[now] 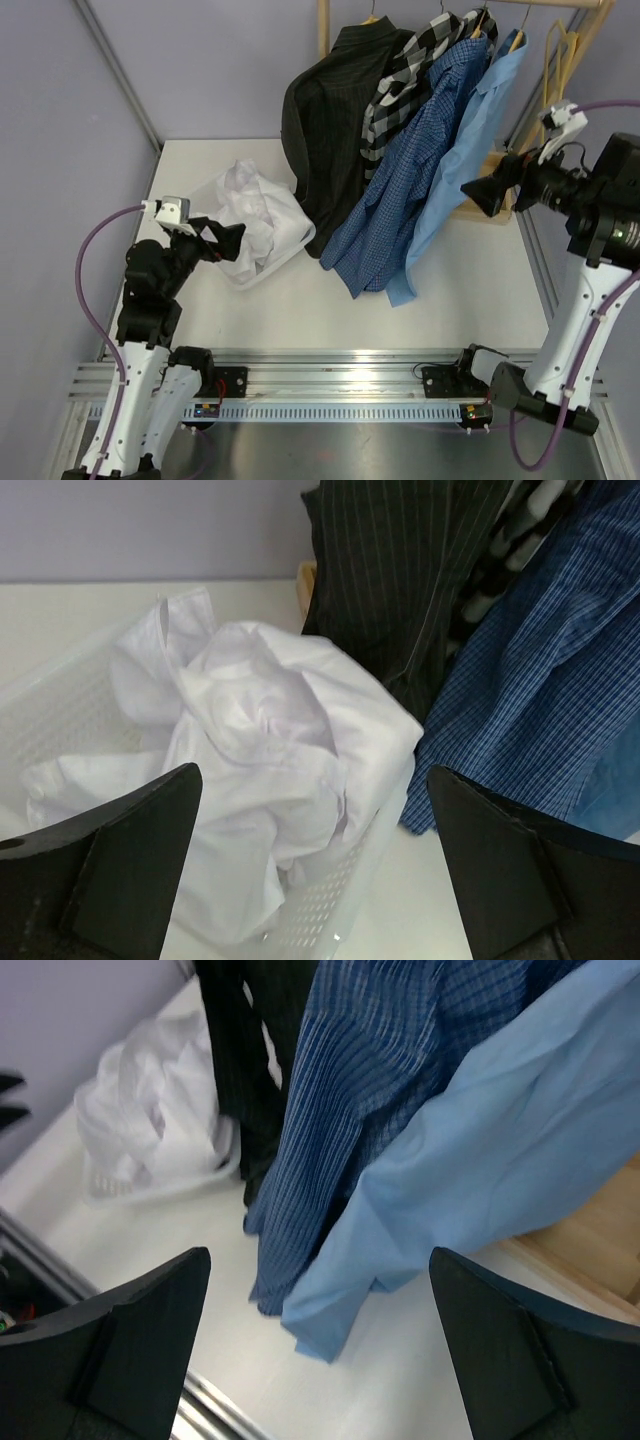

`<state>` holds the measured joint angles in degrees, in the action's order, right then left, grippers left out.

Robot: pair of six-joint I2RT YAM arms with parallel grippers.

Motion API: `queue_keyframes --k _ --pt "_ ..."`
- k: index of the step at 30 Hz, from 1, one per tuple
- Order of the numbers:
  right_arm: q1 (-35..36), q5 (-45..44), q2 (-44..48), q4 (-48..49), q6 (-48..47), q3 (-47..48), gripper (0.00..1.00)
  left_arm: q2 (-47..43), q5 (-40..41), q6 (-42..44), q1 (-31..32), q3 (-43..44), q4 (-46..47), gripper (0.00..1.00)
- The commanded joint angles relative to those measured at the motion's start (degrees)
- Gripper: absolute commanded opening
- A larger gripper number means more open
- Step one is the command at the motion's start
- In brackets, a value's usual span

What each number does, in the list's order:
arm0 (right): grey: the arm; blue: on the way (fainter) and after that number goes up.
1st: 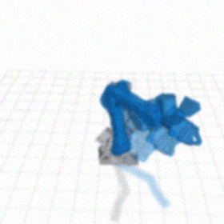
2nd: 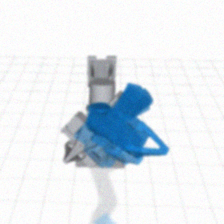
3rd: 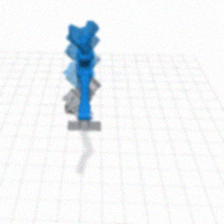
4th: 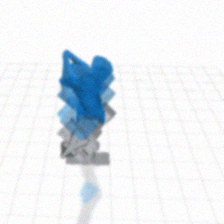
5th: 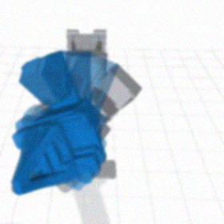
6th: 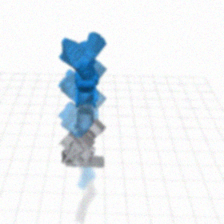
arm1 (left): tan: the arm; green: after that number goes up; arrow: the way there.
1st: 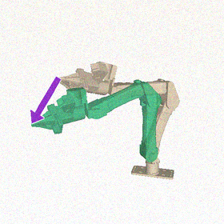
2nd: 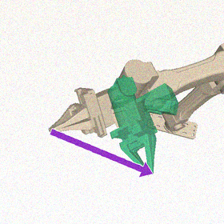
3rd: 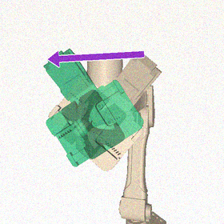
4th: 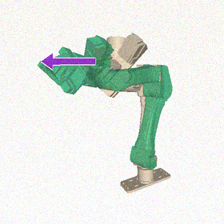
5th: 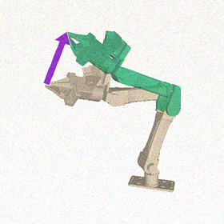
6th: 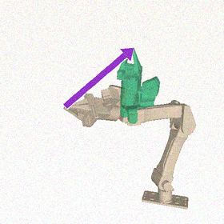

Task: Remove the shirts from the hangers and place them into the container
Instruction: Grab a hanger with a shirt on it with the right arm

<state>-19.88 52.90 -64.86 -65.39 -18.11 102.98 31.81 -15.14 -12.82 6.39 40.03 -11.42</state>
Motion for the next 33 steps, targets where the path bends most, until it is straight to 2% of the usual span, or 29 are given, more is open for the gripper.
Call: queue_keyframes --k 1,6,7,11,15,18,21,25,32,33 --pt "0.0 -2.9 -6.8 8.1 17.0 8.9 0.99 -1.6 -0.9 3.4 -0.2 -0.9 -1.3 0.99" --pt "1.0 -11.8 -14.0 16.2 30.8 17.7 0.99 -3.1 -0.3 3.8 -0.2 -1.5 -2.6 0.99" --pt "1.3 -16.5 -14.8 18.7 32.5 18.3 0.99 -3.2 -0.3 3.8 -0.2 -1.7 -2.6 0.99" --pt "4.2 -25.1 -18.9 22.5 36.0 21.4 1.00 -3.1 -0.6 3.7 -0.2 -1.6 -2.6 0.99" --pt "7.9 -31.7 -22.9 22.8 34.8 25.7 0.99 -3.0 -0.3 3.9 -0.2 -1.6 -2.9 0.99" --pt "11.8 -39.6 -25.6 23.3 32.3 26.8 0.99 -2.9 0.0 4.2 -0.2 -1.7 -3.1 0.99" --pt "15.0 -52.3 -27.8 25.3 28.8 26.9 1.00 -2.9 0.4 4.4 -0.2 -1.6 -3.3 0.99" --pt "17.1 -60.9 -31.4 27.2 26.5 28.7 0.99 -2.5 0.5 4.5 -0.2 -1.6 -3.4 0.99" --pt "18.1 -69.2 -36.6 31.2 24.9 28.1 0.99 -2.4 0.1 4.4 -0.2 -1.6 -3.4 0.99" --pt "18.1 -70.4 -36.9 32.0 24.8 27.6 0.96 -2.4 0.1 4.3 -0.2 -1.7 -3.4 0.99"
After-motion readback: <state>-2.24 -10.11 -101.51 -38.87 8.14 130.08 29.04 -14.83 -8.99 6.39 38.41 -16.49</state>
